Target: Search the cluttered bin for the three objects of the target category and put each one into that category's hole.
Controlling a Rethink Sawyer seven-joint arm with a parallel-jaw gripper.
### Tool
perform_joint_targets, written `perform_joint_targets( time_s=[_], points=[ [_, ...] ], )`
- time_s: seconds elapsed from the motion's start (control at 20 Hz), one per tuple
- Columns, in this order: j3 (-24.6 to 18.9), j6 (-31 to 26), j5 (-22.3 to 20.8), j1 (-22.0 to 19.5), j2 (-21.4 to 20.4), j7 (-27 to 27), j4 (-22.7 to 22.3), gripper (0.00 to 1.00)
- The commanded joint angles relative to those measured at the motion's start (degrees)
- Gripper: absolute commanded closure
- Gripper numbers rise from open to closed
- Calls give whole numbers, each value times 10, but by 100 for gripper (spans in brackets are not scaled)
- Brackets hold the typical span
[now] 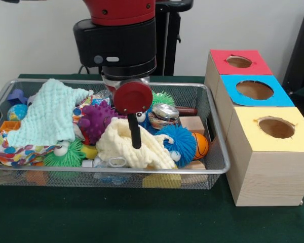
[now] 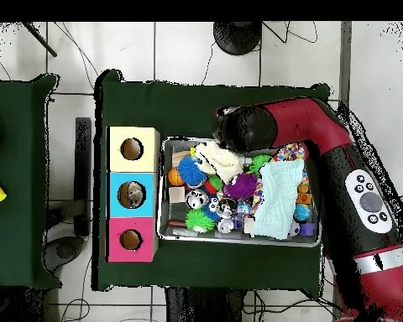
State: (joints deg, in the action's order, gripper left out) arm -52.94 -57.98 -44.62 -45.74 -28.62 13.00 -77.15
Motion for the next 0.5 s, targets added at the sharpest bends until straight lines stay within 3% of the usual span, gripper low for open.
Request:
perform_joint_targets(
  time_s=[0.05, 0.5],
  points=[
    [36, -25, -8, -11, 43, -91, 54, 0],
    [45, -17, -2, -11, 63, -63, 62, 0]
  ],
)
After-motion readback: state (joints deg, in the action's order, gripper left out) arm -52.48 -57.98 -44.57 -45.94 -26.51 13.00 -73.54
